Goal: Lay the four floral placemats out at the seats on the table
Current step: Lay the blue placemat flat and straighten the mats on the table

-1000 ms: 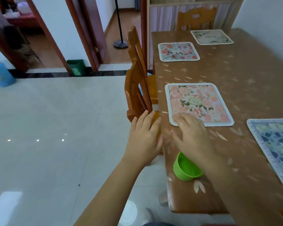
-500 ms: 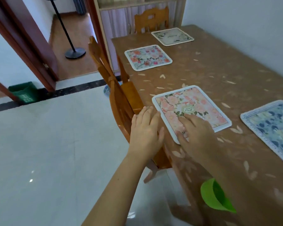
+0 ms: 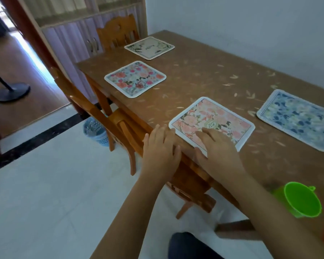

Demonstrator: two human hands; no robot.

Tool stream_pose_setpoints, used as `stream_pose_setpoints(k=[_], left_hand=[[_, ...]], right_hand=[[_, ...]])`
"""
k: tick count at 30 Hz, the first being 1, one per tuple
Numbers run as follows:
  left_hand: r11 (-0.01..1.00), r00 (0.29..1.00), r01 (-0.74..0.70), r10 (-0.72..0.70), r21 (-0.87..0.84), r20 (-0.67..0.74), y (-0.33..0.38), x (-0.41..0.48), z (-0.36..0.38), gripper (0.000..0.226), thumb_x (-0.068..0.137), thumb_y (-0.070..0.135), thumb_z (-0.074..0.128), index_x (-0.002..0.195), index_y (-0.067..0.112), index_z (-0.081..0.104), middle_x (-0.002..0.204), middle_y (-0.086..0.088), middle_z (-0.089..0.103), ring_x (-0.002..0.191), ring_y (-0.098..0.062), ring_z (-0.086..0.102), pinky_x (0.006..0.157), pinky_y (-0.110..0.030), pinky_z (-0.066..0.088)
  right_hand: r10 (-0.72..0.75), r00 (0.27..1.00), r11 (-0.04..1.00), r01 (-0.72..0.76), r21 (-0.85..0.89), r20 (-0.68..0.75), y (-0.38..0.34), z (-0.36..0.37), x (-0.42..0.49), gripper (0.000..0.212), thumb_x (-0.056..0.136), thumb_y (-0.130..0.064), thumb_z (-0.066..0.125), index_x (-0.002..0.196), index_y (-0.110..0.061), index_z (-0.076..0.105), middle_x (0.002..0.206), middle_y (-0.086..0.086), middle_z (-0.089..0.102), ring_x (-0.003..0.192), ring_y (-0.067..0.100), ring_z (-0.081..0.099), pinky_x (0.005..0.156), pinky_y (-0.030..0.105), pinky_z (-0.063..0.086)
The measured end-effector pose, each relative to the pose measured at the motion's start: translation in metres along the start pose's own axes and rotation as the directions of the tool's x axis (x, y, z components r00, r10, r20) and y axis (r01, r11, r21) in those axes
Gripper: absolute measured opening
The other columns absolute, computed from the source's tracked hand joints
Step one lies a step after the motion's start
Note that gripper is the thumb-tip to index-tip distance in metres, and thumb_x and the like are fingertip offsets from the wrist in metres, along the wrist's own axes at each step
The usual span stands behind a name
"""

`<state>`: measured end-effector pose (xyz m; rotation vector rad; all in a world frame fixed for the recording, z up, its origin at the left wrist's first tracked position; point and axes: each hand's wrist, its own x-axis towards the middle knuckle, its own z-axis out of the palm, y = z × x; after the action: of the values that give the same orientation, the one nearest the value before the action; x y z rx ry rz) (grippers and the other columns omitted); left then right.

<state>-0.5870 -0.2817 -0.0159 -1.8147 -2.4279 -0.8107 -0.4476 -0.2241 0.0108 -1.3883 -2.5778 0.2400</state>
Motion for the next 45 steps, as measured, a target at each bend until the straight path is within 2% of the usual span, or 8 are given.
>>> stream_pose_setpoints(k=[7, 14, 21, 26, 29, 37, 42, 45], left_hand=[[0.979, 0.978, -0.201, 0.200, 0.021, 0.062, -0.041, 0.063, 0.009, 0.044, 0.089, 0.028, 0.052, 0.129, 0.010, 0.046, 0.137, -0.015, 0.046, 0.130, -0.033, 0.034, 0.107, -0.049, 0.020], [0.951, 0.933, -0.307, 0.296, 0.026, 0.204, -0.078, 0.141, 0.019, 0.047, 0.092, 0.030, 0.045, 0.133, 0.009, 0.038, 0.142, -0.015, 0.037, 0.135, -0.030, 0.023, 0.110, -0.045, 0.013], [0.948, 0.918, -0.315, 0.316, -0.045, 0.240, -0.101, 0.192, 0.023, 0.046, 0.091, 0.027, 0.045, 0.134, 0.010, 0.038, 0.144, -0.013, 0.033, 0.138, -0.027, 0.017, 0.110, -0.048, 0.014], [0.932, 0.906, -0.341, 0.360, -0.123, 0.221, -0.127, 0.217, 0.020, 0.045, 0.091, 0.023, 0.049, 0.132, 0.008, 0.042, 0.141, -0.015, 0.038, 0.136, -0.028, 0.023, 0.109, -0.051, 0.017], [0.912, 0.886, -0.386, 0.409, -0.140, 0.219, -0.151, 0.235, 0.014, 0.044, 0.089, 0.021, 0.052, 0.129, 0.006, 0.045, 0.138, -0.016, 0.042, 0.133, -0.030, 0.028, 0.107, -0.053, 0.024], [0.848, 0.811, -0.506, 0.531, -0.160, 0.247, -0.250, 0.283, -0.016, 0.044, 0.089, 0.024, 0.050, 0.129, 0.007, 0.045, 0.138, -0.015, 0.043, 0.131, -0.029, 0.031, 0.107, -0.049, 0.024], [0.801, 0.758, -0.574, 0.598, -0.170, 0.260, -0.311, 0.311, -0.034, 0.044, 0.090, 0.027, 0.049, 0.130, 0.009, 0.045, 0.139, -0.013, 0.041, 0.132, -0.027, 0.028, 0.109, -0.044, 0.017], [0.788, 0.747, -0.586, 0.616, -0.189, 0.249, -0.336, 0.326, -0.038, 0.044, 0.088, 0.025, 0.052, 0.129, 0.008, 0.046, 0.138, -0.013, 0.043, 0.132, -0.028, 0.029, 0.109, -0.045, 0.019]], right_hand=[[0.146, 0.988, 0.989, -0.146, 0.003, -0.053, -0.007, 0.020, 0.049, 0.043, 0.088, -0.027, 0.052, 0.128, -0.012, 0.047, 0.134, 0.011, 0.048, 0.124, 0.029, 0.040, 0.103, 0.046, 0.032], [0.224, 0.974, 0.974, -0.225, 0.000, -0.042, -0.028, 0.040, 0.127, 0.046, 0.090, -0.029, 0.047, 0.132, -0.013, 0.040, 0.139, 0.007, 0.042, 0.129, 0.025, 0.034, 0.107, 0.044, 0.028], [0.273, 0.961, 0.962, -0.273, 0.011, -0.041, -0.040, 0.046, 0.172, 0.045, 0.088, -0.027, 0.051, 0.130, -0.012, 0.044, 0.134, 0.010, 0.047, 0.125, 0.028, 0.039, 0.101, 0.045, 0.032], [0.352, 0.936, 0.935, -0.353, -0.025, -0.027, -0.057, 0.055, 0.193, 0.045, 0.089, -0.030, 0.047, 0.131, -0.015, 0.041, 0.136, 0.006, 0.044, 0.126, 0.025, 0.036, 0.103, 0.041, 0.027], [0.390, 0.920, 0.920, -0.391, -0.020, -0.037, -0.078, 0.062, 0.208, 0.044, 0.088, -0.030, 0.048, 0.129, -0.015, 0.043, 0.137, 0.007, 0.044, 0.126, 0.027, 0.035, 0.103, 0.044, 0.027], [0.502, 0.852, 0.861, -0.509, -0.011, -0.151, -0.172, 0.085, 0.255, 0.039, 0.086, -0.026, 0.053, 0.123, -0.013, 0.051, 0.131, 0.009, 0.050, 0.122, 0.029, 0.042, 0.098, 0.044, 0.034], [0.560, 0.808, 0.823, -0.568, 0.009, -0.184, -0.227, 0.094, 0.287, 0.044, 0.085, -0.026, 0.053, 0.127, -0.013, 0.048, 0.129, 0.010, 0.050, 0.121, 0.029, 0.042, 0.099, 0.045, 0.035], [0.567, 0.804, 0.816, -0.577, -0.005, -0.179, -0.251, 0.102, 0.307, 0.045, 0.084, -0.027, 0.054, 0.126, -0.013, 0.048, 0.131, 0.009, 0.049, 0.122, 0.029, 0.041, 0.101, 0.047, 0.035]])
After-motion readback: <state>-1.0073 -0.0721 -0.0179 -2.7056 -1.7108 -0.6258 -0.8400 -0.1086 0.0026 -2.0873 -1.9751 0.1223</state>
